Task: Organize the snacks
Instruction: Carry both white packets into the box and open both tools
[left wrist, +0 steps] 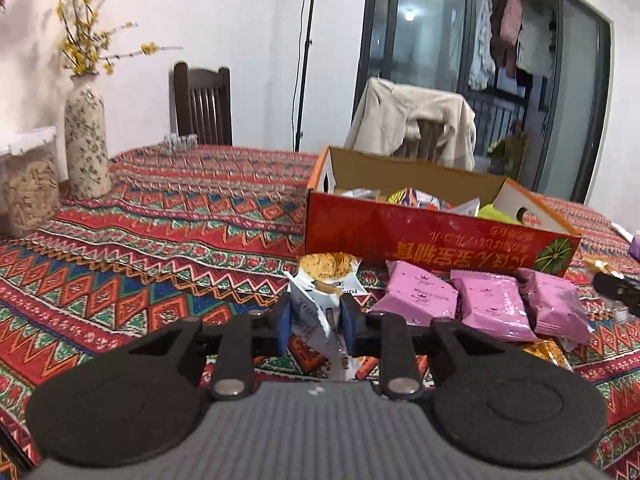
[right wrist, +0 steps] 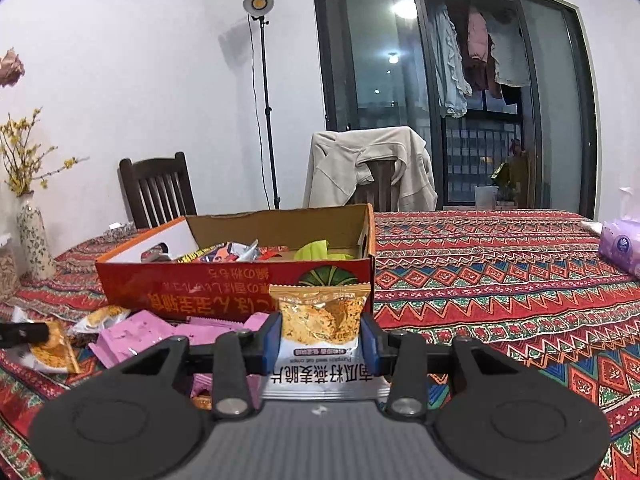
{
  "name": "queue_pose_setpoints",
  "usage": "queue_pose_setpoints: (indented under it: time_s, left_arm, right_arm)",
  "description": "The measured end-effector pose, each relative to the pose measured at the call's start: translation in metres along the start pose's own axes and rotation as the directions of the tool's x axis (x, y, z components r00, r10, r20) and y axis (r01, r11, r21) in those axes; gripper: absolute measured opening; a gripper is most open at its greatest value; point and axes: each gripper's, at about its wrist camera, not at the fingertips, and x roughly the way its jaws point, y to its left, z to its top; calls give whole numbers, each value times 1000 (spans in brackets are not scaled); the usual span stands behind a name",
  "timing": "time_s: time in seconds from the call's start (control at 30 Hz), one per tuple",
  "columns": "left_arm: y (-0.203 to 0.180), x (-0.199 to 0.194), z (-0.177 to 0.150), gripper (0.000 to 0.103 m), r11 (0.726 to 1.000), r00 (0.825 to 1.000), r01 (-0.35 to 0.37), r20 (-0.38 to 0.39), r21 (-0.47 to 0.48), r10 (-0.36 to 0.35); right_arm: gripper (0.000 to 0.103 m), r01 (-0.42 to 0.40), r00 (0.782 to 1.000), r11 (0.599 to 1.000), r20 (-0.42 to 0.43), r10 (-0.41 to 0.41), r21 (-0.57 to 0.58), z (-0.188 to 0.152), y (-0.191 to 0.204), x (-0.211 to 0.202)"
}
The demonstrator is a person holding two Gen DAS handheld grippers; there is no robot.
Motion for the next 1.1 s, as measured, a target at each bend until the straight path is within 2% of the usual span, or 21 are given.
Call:
queue_pose_setpoints:
  time_s: [0.17, 0.27, 0.47, 0.67, 0.9, 1.1]
  left_arm:
    - [-2, -10, 0, 25, 1000, 999, -12, 54, 22, 11]
    - [-4, -13, 2, 24, 999, 998, 9, 68, 37, -12]
    - [-27, -30, 21, 24, 983, 986, 35, 156, 180, -64]
    - [-56, -37, 37, 24, 971, 974, 26, 211, 239, -78]
    - [-84, -29, 49, 24, 963, 978, 31, 191, 267, -85]
    - [-96, -28, 49, 24, 968, 970, 66, 211, 243, -119]
  right_arm:
    - [40, 8, 1000, 1000, -5, -8, -2, 1, 1, 2]
    - [40, 19, 1000, 1000, 6, -19, -6, 1, 3, 2]
    - [40, 35, 998, 999, 58, -34, -2, 1, 2, -8]
    - [40, 6, 995, 1000, 102, -8, 13, 4, -3, -18]
    - [40, -59, 981, 998, 185, 54, 20, 43, -7, -44]
    - [40, -69, 974, 998, 216, 69, -9, 68, -2, -40]
